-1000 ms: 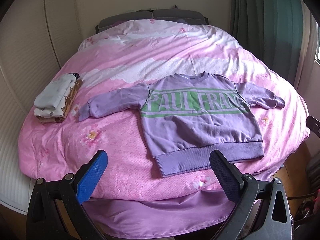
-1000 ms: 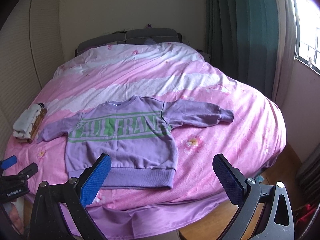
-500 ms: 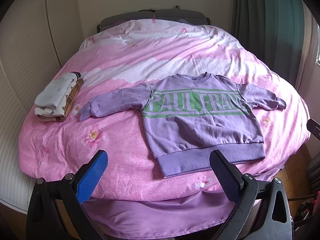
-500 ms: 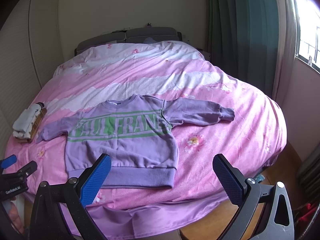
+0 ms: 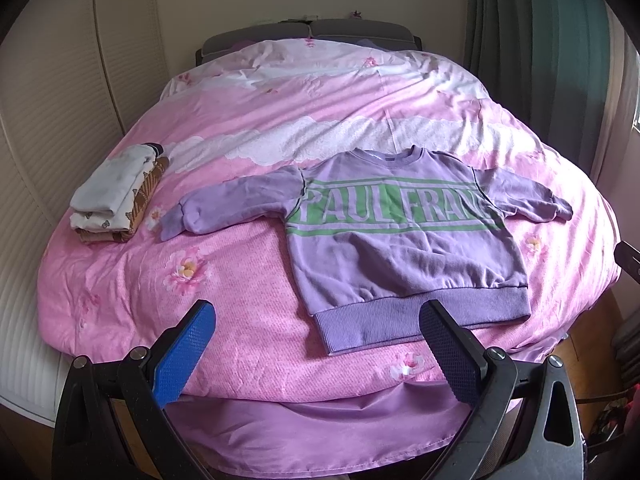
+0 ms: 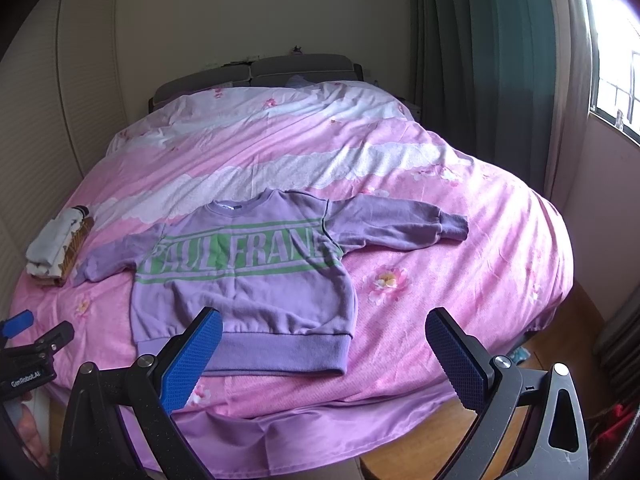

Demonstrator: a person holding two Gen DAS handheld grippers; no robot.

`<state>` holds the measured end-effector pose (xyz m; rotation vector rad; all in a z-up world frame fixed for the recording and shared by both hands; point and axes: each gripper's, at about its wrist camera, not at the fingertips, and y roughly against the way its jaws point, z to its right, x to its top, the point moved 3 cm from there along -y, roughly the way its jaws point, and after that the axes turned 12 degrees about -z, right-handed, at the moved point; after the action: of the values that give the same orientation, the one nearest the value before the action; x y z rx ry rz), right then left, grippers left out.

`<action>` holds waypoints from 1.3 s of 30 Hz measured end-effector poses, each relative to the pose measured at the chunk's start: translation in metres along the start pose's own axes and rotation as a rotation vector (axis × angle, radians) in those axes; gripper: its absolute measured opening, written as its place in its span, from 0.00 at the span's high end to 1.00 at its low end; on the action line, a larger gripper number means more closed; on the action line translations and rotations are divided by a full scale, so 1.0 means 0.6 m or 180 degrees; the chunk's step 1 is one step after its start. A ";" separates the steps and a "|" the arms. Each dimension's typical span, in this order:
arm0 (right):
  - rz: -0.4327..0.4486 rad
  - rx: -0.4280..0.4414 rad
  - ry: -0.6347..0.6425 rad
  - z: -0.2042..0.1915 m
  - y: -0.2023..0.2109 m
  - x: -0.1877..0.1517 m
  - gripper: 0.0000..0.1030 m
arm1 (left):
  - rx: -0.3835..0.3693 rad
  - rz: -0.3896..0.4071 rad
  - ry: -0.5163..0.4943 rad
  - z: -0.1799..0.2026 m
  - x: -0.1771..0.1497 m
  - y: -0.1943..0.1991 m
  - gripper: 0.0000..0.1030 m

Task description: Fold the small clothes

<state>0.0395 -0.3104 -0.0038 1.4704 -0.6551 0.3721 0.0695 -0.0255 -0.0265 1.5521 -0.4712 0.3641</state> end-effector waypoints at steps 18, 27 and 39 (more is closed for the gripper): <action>-0.0045 0.0025 -0.0004 -0.006 -0.018 -0.006 0.00 | 0.0026 -0.0052 0.0114 -0.003 -0.010 -0.018 0.00; -0.0039 0.0012 -0.0136 0.015 -0.047 0.004 0.00 | 0.0040 0.0004 0.0202 0.022 0.016 -0.043 0.00; 0.0168 -0.0251 -0.0636 0.160 -0.122 0.088 0.00 | 0.0039 0.0182 0.0112 0.157 0.134 -0.122 0.00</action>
<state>0.1077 -0.4199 -0.0321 1.4280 -0.8603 0.2385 0.1701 -0.1248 -0.0524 1.5442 -0.4874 0.4382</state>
